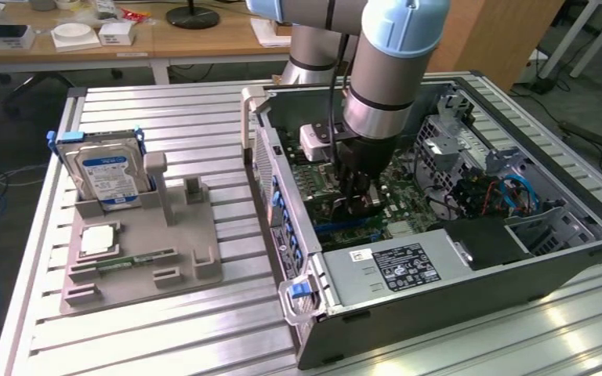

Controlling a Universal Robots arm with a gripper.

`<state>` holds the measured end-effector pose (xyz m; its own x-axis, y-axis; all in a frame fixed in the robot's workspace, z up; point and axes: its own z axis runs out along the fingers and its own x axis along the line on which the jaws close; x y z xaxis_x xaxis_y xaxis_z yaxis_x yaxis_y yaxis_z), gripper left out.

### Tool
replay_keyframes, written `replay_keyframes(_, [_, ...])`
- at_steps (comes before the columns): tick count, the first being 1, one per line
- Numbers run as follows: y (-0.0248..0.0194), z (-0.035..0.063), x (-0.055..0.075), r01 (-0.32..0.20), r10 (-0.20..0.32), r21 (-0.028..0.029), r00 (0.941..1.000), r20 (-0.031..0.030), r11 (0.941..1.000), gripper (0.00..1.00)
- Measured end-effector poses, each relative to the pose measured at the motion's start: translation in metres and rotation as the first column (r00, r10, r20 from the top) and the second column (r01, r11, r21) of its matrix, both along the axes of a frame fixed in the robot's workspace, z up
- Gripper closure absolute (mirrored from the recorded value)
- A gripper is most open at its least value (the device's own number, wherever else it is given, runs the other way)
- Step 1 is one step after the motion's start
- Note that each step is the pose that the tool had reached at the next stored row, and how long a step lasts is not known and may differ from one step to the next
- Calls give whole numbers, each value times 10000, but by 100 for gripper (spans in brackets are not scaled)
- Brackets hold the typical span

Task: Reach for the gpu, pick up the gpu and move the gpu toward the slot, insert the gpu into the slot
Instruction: 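Insert the gpu into the slot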

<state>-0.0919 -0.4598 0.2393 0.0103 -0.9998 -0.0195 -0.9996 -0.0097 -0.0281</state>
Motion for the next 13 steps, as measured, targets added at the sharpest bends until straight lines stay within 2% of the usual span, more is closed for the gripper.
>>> replay_keyframes(13, [0,-2,-1,0,0,4,10000,15,10000,73])
